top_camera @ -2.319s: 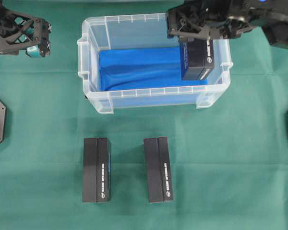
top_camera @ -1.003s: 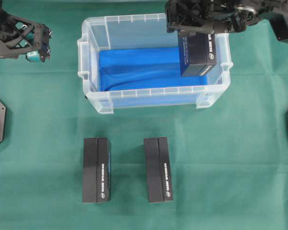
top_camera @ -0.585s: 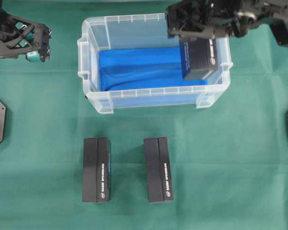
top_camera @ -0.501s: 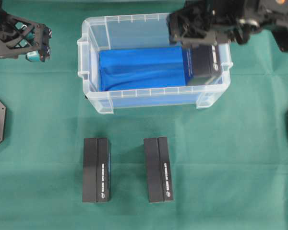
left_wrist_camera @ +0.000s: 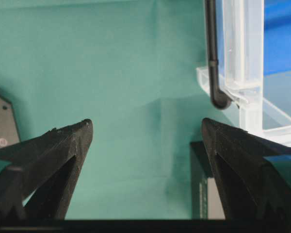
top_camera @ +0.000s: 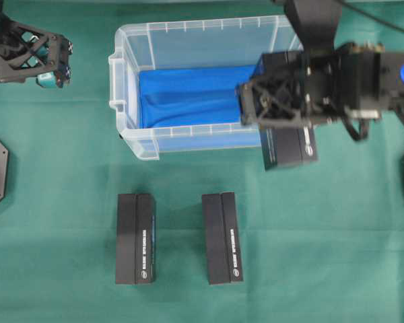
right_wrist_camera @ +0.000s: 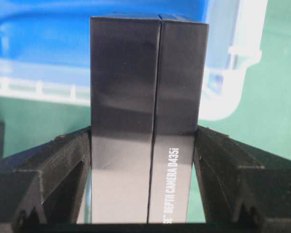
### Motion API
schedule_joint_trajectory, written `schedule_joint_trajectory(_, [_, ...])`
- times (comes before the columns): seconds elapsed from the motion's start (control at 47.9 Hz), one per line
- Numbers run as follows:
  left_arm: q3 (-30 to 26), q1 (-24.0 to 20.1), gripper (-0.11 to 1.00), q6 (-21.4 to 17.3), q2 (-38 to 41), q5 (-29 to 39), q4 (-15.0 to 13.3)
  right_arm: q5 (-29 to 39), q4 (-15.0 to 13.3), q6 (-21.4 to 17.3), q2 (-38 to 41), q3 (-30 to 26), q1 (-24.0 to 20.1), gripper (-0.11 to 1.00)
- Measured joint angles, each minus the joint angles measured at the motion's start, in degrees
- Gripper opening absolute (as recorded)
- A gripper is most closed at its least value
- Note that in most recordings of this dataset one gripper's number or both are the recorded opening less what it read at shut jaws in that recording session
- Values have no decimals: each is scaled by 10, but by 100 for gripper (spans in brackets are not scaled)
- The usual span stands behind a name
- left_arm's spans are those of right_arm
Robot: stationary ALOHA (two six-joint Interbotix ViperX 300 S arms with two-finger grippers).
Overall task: Take out the box from the case.
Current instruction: 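Carry the box to the right front of the bin and lower it onto the cloth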
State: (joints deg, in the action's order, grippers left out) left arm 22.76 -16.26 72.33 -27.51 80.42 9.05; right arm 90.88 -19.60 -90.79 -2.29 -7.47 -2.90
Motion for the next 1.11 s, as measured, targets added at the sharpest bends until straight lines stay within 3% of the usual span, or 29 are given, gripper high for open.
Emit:
schedule_joint_trajectory(0.46, [1, 0, 93, 0, 0, -1, 0, 31, -4, -157, 0, 0, -145, 66])
schedule_joint_trajectory(0.648, [1, 0, 93, 0, 1, -1, 0, 31, -2, -201, 7, 0, -184, 66])
schedule_joint_trajectory(1.107, [1, 0, 93, 0, 0, -1, 0, 21, 19, -216, 23, 22, -198, 66])
